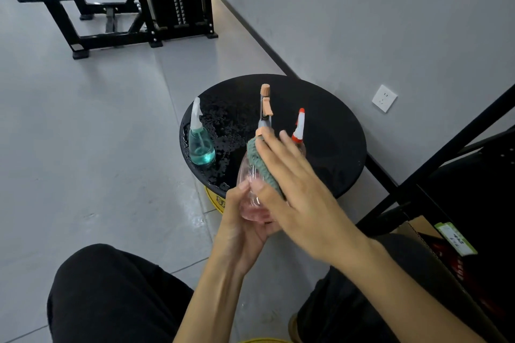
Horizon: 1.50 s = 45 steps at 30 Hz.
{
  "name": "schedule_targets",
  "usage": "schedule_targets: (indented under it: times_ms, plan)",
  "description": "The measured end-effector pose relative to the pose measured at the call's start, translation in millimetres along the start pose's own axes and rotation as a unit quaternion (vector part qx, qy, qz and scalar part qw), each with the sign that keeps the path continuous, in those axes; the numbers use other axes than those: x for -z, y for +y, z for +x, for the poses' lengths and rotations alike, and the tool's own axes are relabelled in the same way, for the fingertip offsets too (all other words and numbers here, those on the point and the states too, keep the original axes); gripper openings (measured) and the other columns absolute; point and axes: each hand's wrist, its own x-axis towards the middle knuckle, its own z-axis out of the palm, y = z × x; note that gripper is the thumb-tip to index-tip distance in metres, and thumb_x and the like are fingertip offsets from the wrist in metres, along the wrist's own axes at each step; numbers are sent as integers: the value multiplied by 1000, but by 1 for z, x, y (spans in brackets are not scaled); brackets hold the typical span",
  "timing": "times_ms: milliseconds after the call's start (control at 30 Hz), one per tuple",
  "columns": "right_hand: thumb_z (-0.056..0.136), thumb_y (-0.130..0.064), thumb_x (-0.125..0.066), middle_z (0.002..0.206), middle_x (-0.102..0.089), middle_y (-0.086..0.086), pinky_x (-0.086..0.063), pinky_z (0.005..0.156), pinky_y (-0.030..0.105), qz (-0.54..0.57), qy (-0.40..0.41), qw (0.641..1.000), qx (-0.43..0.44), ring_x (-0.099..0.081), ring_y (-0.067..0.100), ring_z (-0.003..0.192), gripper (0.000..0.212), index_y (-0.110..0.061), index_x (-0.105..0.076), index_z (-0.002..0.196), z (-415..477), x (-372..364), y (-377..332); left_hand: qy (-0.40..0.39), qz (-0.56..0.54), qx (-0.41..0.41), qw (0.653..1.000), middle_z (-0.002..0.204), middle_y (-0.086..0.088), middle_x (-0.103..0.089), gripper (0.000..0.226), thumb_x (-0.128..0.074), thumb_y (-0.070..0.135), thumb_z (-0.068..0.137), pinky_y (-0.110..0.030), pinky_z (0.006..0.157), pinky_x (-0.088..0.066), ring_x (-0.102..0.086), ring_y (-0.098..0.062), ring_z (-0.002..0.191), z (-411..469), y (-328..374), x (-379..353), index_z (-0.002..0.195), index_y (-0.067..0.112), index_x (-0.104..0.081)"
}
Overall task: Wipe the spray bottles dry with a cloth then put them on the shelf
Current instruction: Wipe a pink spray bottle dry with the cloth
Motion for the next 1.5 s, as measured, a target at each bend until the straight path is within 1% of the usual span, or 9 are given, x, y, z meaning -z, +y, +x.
schedule_targets:
  times_ms: [333,467,567,700,933,1100,1233,1333,1500]
  plan:
    - [100,-50,-31,159,7,-21,6,113,13,-8,0,1000,-20,17,-7,141,63,-27,-7,153,-3,2,0,-3,-12,5,1000,100,-9,-73,63,-85,52,54,-35,60,-60,-72,-20,84,-1,-7,-1,108,21,-73]
    - [97,-53,-28,159,6,-19,2,117,20,-41,-2,999,0,16,-4,143,66,-25,-8,153,-12,-5,-4,9,-32,-13,999,102,-8,-73,50,-70,37,77,-32,64,-60,-72,-19,85,-2,-7,0,123,18,-63]
    - [98,-55,-28,159,4,-20,4,112,15,-34,-3,999,-14,17,-8,141,65,-27,-9,153,0,0,3,13,-11,14,1000,94,-8,-74,41,-73,43,69,-35,61,-60,-72,-20,79,-1,-8,0,103,20,-74]
    - [98,-55,-27,159,3,-20,2,115,21,21,-10,998,-59,15,-6,142,63,-28,-10,153,22,9,15,30,-32,22,999,88,-11,-72,63,-88,51,48,-42,66,-60,-71,-23,74,2,-12,3,98,15,-75]
    - [98,-53,-26,160,6,-17,1,119,24,-8,-9,1000,-1,15,-3,143,65,-25,-7,154,-5,-8,-1,59,-105,9,993,96,-9,-73,41,-47,41,90,-33,60,-60,-72,-19,80,-1,-3,6,99,15,-76]
    - [97,-48,-25,161,3,-14,-6,121,34,-40,10,999,23,13,3,146,64,-20,-11,153,-19,-17,-8,62,-83,10,995,107,-11,-71,38,-50,38,91,-34,67,-59,-71,-21,92,1,-2,10,114,15,-69]
    - [96,-53,-23,161,3,-14,7,115,17,-35,39,999,-8,15,-1,144,66,-23,-11,153,7,-4,7,39,-27,33,998,82,-8,-73,28,-61,37,77,-32,52,-58,-71,-19,67,0,-2,5,87,18,-78]
    - [99,-51,-27,160,3,-16,4,116,21,-2,38,999,-35,17,-4,143,63,-24,-12,153,20,4,14,58,-37,53,996,72,-10,-71,37,-52,38,82,-29,44,-56,-68,-20,55,-2,-6,0,82,11,-76]
    - [96,-52,-24,160,4,-15,-2,120,29,-26,19,999,6,15,-1,144,67,-23,-9,154,-4,-9,-6,66,-73,19,995,97,-7,-73,37,-51,42,85,-32,63,-60,-72,-17,83,-2,-3,3,98,18,-77]
